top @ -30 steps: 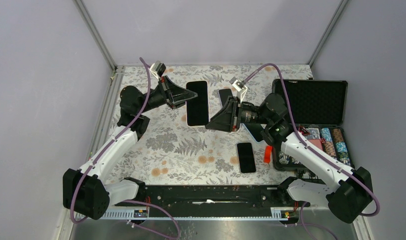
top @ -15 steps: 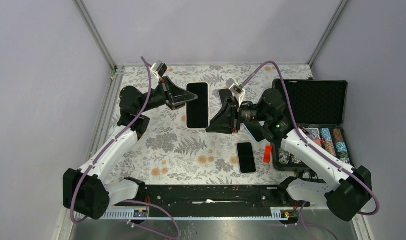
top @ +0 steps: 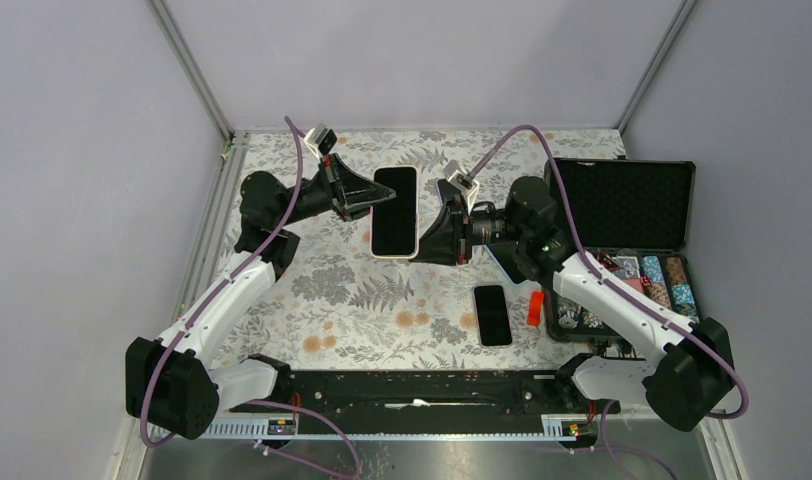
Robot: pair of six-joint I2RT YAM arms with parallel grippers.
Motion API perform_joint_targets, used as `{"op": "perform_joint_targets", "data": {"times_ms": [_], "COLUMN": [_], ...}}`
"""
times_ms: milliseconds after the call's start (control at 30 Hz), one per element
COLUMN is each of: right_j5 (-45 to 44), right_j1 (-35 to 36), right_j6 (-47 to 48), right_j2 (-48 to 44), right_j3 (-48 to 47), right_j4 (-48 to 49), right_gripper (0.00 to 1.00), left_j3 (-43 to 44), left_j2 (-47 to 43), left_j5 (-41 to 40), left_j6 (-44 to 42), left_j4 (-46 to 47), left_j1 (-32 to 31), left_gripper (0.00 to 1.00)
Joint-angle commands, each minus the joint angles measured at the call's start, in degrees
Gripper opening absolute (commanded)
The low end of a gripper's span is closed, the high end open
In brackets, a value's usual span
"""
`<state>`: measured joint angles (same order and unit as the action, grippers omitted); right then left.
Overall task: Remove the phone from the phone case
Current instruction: Remove the phone case from the phone.
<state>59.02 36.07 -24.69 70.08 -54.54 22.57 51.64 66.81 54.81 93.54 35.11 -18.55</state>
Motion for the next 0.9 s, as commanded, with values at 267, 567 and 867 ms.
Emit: {"op": "perform_joint_targets", "data": {"times_ms": [267,567,867], "right_j5": [-4.6,-7.9,-5.2], "right_j1": [-0.3,-0.3,-0.3], "right_j6": [-10.7,-25.9,-20.7], "right_j2": [-8.3,-0.8,0.2], "right_j3": [8.3,7.0,7.5], "right_j4": [21.7,34.9,32.0], "right_gripper": [0.90,0.58,0.19], "left_j3": [4.2,3.1,2.9], "left_j2": [-0.5,-0.8,-1.5], "left_j5": [-2.0,-3.7,-4.0], "left_j6": [-4.4,-3.1,-0.5], "left_j4": [-2.6,-0.9,0.6], "left_j1": [0.0,0.0,0.0], "left_gripper": [0.00,0.00,0.00]}}
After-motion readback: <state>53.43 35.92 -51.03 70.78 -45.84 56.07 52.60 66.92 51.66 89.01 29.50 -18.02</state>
